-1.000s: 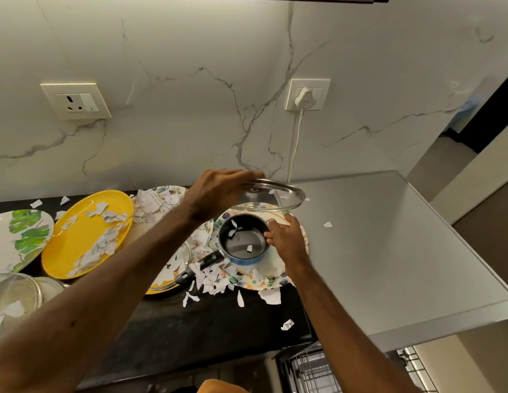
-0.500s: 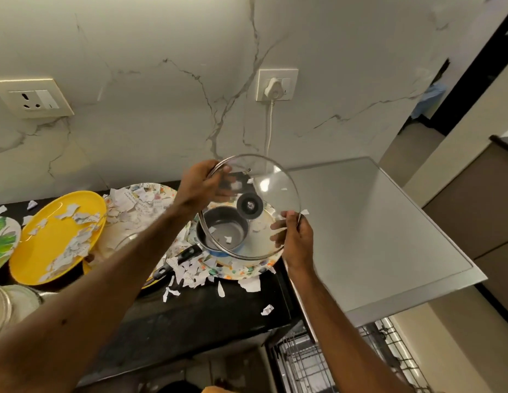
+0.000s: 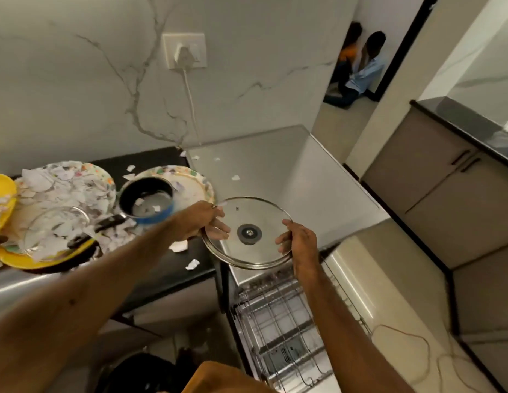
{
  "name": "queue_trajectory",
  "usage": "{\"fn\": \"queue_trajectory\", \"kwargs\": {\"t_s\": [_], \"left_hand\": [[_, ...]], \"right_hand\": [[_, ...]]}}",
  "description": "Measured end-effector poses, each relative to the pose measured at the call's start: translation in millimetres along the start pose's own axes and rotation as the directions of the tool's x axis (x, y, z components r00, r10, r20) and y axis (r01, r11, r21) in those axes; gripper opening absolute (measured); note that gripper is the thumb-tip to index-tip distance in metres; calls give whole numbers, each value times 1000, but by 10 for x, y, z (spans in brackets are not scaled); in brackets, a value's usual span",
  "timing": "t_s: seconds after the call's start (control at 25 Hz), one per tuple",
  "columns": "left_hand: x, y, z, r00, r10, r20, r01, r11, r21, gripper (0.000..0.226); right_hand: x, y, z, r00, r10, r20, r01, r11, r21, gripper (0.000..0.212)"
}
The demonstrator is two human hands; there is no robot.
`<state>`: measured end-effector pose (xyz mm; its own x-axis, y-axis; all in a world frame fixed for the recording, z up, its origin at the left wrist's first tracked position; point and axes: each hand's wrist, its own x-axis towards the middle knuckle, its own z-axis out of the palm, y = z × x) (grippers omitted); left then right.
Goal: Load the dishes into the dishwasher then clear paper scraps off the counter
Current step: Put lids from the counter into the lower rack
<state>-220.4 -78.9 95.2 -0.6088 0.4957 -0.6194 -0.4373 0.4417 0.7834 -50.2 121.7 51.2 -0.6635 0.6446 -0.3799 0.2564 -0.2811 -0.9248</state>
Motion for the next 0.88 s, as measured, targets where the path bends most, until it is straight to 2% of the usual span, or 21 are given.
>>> {"fn": "queue_trajectory", "kwargs": {"t_s": [0.16,0.24,0.36,0.44,0.6,0.68,0.84,0.88], "left_hand": [[-122,-330,818,999,-44,21,40,986,160,29],[-200,-518,1115,994,-71,88,48,971,235,28],[-325,-836,1422,965,-126,231,73,972,225,33],[-368,-1087,1609,955,-154,253,99,972,215,31],[-296,-1578,1939,965,-192,178,169,976,138,16],[-160,-1840,2058,962,-241,127,224,965,138,18],[217,-2260,2200,949,-313,45,291,919,268,30],[316,-2348,2224,952,-305,4,281,882,378,31]], "right_hand": [[-161,169,-815,998,57,-20,-57,998,-5,20],[-222,366,-1233,998,68,-2,-68,997,-21,21],[-294,695,-1745,994,101,35,-100,995,-25,27],[-341,884,-1983,990,133,54,-131,990,-43,29],[-375,1250,-2237,977,209,40,-205,974,-98,29],[-338,1404,-2296,969,243,38,-238,965,-112,29],[-113,1745,-2293,945,327,23,-320,935,-152,25],[-48,1838,-2270,942,335,9,-329,929,-167,25]]}}
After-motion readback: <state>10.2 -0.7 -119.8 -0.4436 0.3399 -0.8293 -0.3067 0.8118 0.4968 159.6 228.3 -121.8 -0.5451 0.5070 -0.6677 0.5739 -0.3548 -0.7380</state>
